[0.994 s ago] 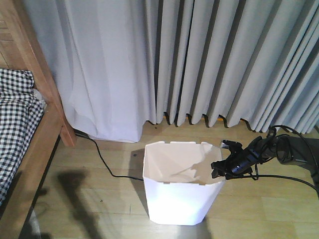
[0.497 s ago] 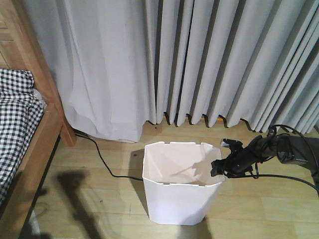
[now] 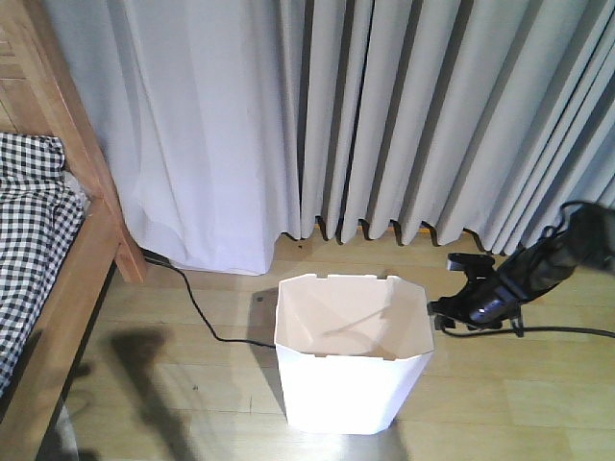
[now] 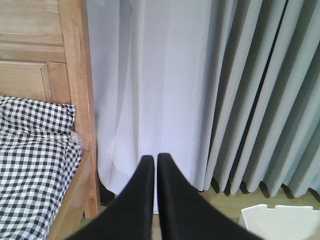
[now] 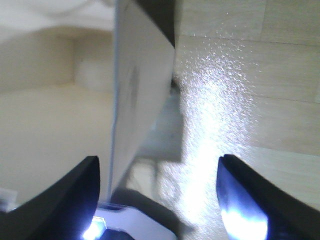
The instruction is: Move trash bin to bedside with robot
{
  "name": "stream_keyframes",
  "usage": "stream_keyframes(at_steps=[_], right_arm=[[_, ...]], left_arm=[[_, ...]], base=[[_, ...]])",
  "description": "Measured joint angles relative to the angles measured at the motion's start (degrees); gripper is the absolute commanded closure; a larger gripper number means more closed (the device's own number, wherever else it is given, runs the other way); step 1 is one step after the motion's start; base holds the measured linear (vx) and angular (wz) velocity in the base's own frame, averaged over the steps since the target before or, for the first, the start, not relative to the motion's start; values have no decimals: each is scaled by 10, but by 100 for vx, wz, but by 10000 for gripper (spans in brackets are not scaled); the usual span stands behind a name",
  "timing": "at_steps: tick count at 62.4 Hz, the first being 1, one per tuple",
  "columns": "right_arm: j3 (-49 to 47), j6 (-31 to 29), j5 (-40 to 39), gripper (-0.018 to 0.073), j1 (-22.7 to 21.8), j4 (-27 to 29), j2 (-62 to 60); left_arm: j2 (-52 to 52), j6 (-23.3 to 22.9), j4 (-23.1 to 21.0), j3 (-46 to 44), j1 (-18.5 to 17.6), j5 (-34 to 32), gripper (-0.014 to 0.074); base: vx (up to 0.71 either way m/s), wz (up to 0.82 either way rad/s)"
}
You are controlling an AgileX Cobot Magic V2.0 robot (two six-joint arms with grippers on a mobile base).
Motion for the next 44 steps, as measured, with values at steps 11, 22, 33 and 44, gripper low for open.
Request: stream_keyframes(at_steps=[11, 22, 33, 44], right_arm=[[113, -53, -22, 87, 0, 28, -126], [207, -62, -42, 87, 0, 32, -270], [288, -63, -41, 87, 0, 33, -435], [361, -63, -37, 87, 0, 32, -612]], left_arm=[[0, 0, 0, 0, 0, 0, 602], [0, 0, 0, 0, 0, 0, 602], [0, 0, 0, 0, 0, 0, 602], [0, 0, 0, 0, 0, 0, 602]], base=[[0, 0], [0, 0], [0, 0], [0, 0]])
